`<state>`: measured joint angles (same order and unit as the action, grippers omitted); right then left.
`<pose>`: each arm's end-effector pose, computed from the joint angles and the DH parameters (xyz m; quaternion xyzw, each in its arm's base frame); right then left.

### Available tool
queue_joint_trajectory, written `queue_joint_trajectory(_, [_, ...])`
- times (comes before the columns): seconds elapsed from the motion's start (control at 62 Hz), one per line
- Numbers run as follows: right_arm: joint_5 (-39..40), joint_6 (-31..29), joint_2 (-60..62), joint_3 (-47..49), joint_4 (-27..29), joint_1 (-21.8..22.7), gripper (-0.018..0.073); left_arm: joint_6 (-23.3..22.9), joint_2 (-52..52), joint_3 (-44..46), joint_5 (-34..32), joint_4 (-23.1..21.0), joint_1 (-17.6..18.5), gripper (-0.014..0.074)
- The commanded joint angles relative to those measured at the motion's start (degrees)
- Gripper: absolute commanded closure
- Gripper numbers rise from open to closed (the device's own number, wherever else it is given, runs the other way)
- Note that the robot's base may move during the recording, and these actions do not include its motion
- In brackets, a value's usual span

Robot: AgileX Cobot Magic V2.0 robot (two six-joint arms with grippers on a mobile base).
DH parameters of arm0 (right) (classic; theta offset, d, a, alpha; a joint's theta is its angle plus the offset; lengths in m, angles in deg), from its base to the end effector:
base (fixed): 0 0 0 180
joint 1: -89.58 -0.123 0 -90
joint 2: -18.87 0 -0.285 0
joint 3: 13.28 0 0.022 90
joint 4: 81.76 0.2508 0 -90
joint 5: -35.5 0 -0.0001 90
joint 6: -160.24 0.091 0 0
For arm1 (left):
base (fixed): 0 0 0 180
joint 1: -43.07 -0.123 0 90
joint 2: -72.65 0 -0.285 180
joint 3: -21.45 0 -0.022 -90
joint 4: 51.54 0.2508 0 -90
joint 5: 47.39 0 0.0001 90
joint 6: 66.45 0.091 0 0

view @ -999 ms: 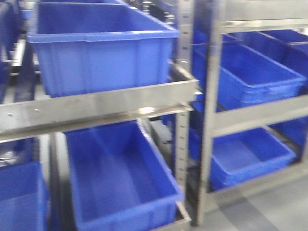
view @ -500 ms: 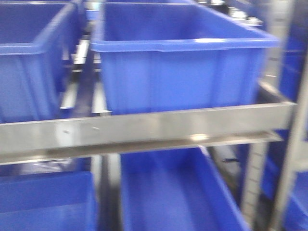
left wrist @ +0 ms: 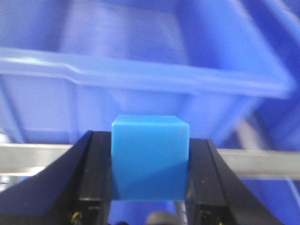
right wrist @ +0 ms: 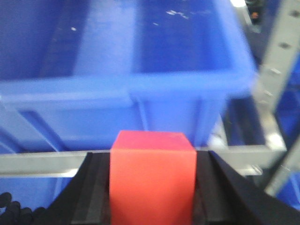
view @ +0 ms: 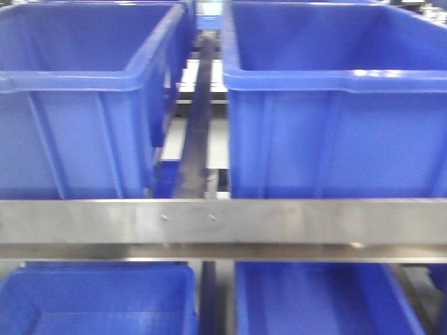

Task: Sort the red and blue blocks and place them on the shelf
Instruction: 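Turn the base toward the shelf of blue bins, then move both held cubes over two adjacent blue bins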

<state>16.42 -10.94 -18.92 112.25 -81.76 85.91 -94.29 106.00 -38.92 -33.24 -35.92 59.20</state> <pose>0.1107 0.0071 0.2765 0.0371 0.8250 0.0613 0.5606 0.0980 -0.0221 0.2582 0.0048 0.8055 -0.1215 0.5799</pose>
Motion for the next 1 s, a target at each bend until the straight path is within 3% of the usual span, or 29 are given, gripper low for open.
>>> queue_joint_trajectory(0.0, [5.1, -0.4, 0.0, 1.7, -0.9, 0.3, 0.0493, -0.1, 0.2, 1.7, -5.1, 0.3, -0.1, 0.0472])
queue_joint_trajectory(0.983, [5.1, -0.4, 0.0, 1.7, -0.9, 0.3, 0.0493, -0.1, 0.2, 1.7, -5.1, 0.3, -0.1, 0.0472])
